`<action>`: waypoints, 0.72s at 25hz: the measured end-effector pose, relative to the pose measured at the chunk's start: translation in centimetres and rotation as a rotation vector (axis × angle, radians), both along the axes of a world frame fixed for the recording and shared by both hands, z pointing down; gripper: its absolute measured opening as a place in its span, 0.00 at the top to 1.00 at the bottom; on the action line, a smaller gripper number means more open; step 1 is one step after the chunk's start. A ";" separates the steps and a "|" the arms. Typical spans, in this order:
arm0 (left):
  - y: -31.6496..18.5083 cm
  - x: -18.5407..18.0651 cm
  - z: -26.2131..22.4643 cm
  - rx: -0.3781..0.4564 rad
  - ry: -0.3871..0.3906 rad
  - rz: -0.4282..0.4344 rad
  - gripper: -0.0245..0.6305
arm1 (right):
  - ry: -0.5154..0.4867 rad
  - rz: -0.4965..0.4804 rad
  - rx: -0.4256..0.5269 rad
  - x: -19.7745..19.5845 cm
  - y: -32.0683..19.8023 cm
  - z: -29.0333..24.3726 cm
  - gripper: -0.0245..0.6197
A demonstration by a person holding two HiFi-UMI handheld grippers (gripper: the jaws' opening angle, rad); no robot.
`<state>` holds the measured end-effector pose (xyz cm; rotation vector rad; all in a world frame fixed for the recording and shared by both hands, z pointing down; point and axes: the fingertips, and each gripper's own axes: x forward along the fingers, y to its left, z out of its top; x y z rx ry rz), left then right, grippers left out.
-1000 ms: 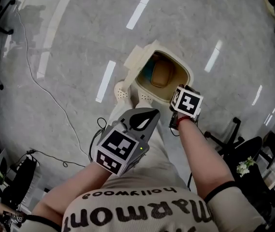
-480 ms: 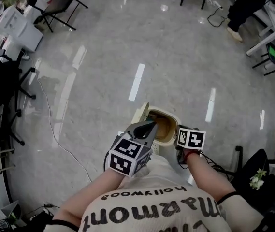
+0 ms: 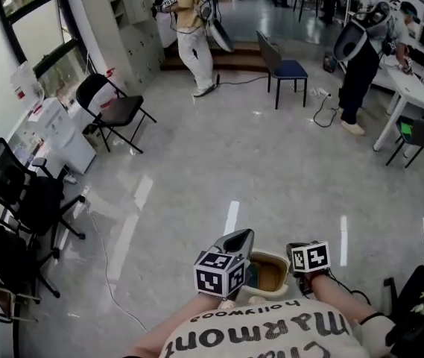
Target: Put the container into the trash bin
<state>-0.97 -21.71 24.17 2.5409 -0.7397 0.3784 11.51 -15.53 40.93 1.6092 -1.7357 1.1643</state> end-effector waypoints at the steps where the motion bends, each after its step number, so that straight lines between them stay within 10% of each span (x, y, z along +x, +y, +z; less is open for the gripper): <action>1: 0.2 -0.2 -0.6 0.008 0.001 -0.007 0.96 | -0.040 0.011 0.029 0.2 -0.1 -1.4 0.96; 8: -2.5 -2.8 -7.7 0.033 0.144 -0.070 0.97 | -0.207 -0.042 0.421 0.4 -6.4 -16.5 0.96; 13: 0.4 -9.4 -14.7 0.151 0.293 0.024 0.97 | -0.325 -0.179 0.876 -3.1 -5.7 -31.1 0.96; 18: 2.7 -15.3 -15.0 0.316 0.240 -0.115 0.96 | -0.468 -0.161 1.020 -3.9 -2.2 -34.2 0.96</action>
